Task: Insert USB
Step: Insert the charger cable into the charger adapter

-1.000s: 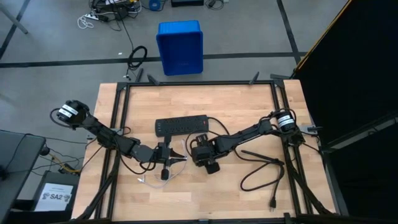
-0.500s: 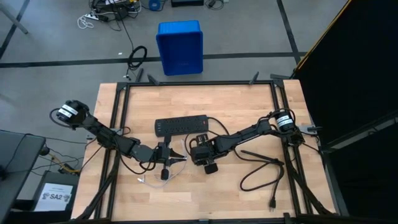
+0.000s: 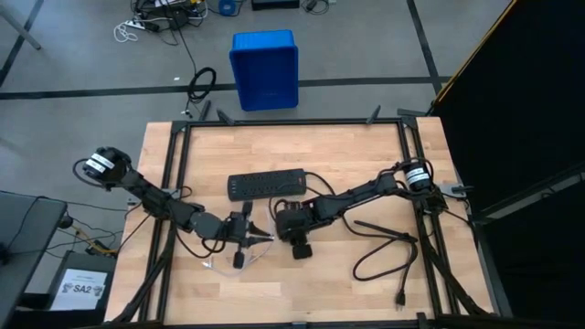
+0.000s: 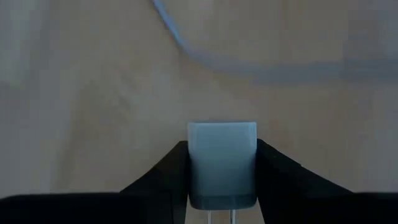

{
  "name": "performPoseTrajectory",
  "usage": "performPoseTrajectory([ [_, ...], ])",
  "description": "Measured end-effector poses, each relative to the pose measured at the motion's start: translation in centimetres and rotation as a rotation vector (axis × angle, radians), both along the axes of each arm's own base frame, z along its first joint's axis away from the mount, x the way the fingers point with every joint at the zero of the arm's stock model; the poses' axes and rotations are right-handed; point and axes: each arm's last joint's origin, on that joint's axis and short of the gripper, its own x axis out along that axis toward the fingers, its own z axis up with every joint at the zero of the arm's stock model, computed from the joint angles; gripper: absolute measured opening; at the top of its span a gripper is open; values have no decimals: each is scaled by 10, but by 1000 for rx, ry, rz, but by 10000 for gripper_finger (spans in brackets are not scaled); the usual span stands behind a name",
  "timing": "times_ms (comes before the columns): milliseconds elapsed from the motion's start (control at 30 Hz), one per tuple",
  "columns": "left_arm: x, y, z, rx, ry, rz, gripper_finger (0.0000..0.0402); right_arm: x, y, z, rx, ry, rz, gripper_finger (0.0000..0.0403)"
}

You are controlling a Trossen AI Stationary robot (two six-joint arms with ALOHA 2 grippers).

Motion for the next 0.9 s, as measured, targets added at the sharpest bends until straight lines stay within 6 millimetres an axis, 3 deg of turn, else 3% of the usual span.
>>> performPoseTrajectory([
  [233, -13, -17, 16, 35, -120, -114, 0, 10, 19, 1, 219, -335, 150, 112],
  [500, -22, -26, 24, 80, -174, -192, 0, -19, 25, -11, 413, -812, 231, 112],
  [633, -21, -26, 25, 79, -190, -220, 0, -31, 28, -12, 436, -914, 252, 112],
  [900, -15, -31, 17, 130, -245, -290, 0, -30, 36, -4, 455, -957, 294, 112],
])
